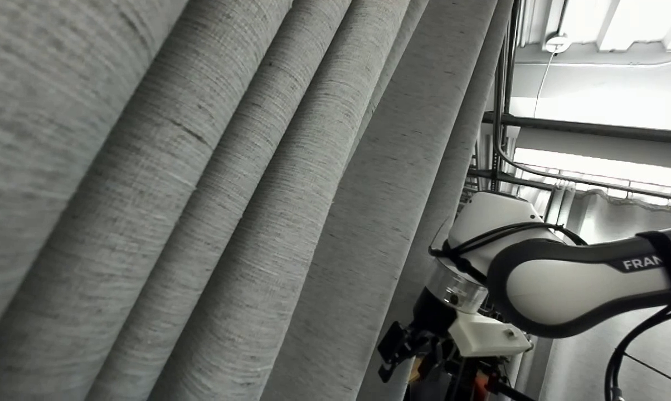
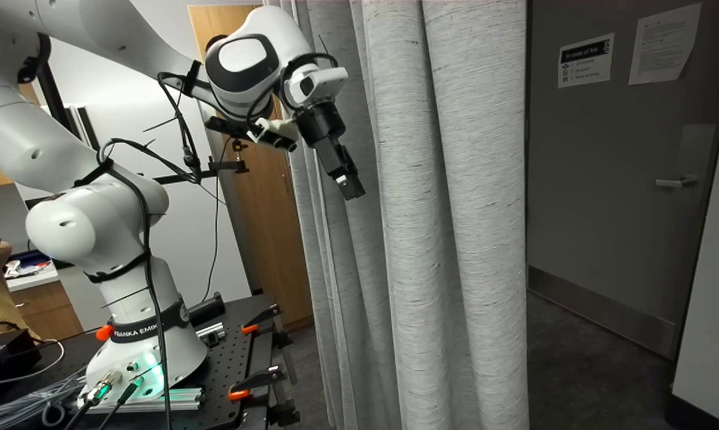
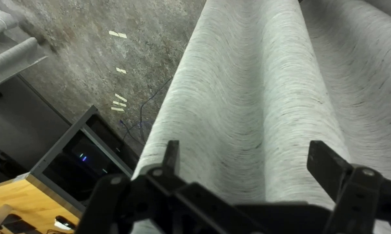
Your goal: Pull the curtain to the left
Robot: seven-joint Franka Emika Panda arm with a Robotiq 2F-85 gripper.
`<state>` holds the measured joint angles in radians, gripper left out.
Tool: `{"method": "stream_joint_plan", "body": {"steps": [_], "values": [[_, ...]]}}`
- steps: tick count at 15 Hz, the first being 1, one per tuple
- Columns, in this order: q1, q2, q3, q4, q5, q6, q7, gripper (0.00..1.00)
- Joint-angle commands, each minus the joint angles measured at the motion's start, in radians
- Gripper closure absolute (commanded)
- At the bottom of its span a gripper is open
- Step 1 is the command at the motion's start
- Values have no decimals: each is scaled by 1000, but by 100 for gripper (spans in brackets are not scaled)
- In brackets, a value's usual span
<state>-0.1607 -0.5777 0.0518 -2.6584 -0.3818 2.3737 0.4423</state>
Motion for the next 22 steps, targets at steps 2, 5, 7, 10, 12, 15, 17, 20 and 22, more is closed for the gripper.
{"method": "stream_joint_plan", "body": {"steps": [2, 5, 7, 10, 12, 15, 17, 20, 22], "values": [[-97, -30, 25, 33, -38, -26, 3, 0], [-133, -41, 32, 45, -57, 24, 22, 0], [-166, -47, 45, 55, -83, 62, 56, 0], [-242, -57, 72, 61, -161, 195, 134, 0], [-306, -56, 95, 67, -212, 294, 188, 0], [-406, -54, 139, 87, -281, 417, 277, 0], [-473, -59, 179, 104, -326, 472, 333, 0], [-542, -57, 223, 131, -376, 546, 396, 0], [-565, -49, 240, 152, -385, 600, 414, 0]]}}
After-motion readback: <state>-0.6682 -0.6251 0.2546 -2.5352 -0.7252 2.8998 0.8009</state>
